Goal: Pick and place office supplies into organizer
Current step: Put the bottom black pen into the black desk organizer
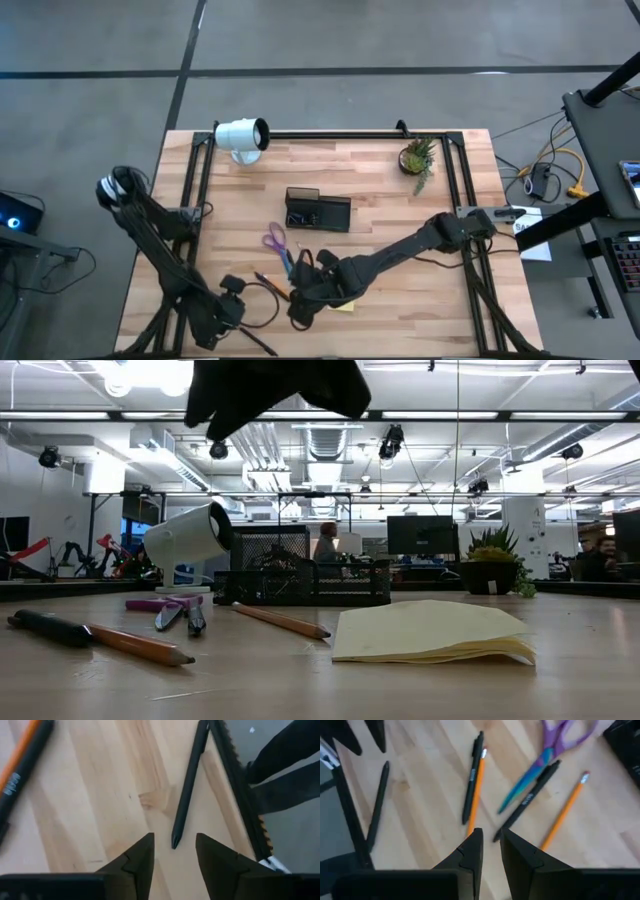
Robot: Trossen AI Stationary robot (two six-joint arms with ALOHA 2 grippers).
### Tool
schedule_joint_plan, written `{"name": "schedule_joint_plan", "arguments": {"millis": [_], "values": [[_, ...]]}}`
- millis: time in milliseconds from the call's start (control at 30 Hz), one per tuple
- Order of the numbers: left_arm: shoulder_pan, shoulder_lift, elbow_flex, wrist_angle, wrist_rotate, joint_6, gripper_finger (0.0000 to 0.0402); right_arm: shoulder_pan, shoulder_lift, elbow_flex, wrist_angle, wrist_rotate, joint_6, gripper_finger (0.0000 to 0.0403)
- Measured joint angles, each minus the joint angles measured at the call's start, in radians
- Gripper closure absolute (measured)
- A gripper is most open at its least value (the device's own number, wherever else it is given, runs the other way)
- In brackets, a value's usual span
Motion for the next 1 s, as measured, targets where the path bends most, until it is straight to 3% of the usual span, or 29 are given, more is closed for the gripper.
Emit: {"name": "schedule_joint_plan", "arguments": {"millis": [467, 1000], "values": [[-0.025, 0.096, 0.000, 0.064, 0.031, -0.002, 0.0384, 0.042, 0.002, -0.112, 0.055, 0.007, 0.137, 0.0344], [-0.030, 0.181, 0.007, 0.088, 0.008, -0.049, 0.0390, 0.053, 0.002, -0.132, 0.080, 0.009, 0.120, 0.0344]]}}
